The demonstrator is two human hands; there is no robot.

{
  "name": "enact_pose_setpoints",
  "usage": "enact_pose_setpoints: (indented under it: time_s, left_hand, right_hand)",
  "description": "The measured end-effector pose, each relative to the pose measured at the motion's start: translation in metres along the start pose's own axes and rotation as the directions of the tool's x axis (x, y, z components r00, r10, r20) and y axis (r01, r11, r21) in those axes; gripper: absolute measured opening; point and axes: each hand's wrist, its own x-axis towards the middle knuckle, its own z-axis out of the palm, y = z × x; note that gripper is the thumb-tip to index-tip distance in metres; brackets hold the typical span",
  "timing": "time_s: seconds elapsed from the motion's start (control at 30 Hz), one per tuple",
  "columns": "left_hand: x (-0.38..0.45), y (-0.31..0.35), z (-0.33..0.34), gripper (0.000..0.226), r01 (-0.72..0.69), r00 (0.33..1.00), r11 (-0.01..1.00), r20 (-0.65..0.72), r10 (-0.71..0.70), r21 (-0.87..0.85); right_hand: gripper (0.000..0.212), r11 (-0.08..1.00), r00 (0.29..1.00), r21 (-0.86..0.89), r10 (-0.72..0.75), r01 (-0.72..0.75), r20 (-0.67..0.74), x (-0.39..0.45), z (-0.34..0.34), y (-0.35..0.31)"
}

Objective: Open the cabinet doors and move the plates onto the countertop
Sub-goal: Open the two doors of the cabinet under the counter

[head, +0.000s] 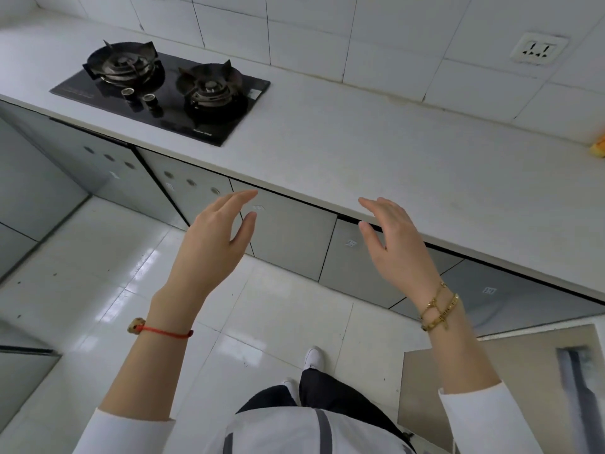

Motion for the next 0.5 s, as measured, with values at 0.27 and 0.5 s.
enact_pose_setpoints:
  time_s: [0.27,0.5]
  left_hand:
    - [0.024,-0.011,0.048,0.038,0.046,0.999,0.999,-0.014,-0.046,0.012]
    - [0.025,-0.060,0.123,0.038,0.031,0.999,0.999,-0.024,-0.030,0.038]
  right_hand:
    - [0.041,0.999,0.998,0.032,-0.045,0.043,0.039,0.040,0.025,0.045]
    - [0.041,0.995,0.996,-0.044,-0.088,0.088,-0.011,0.053,0.095,0.099]
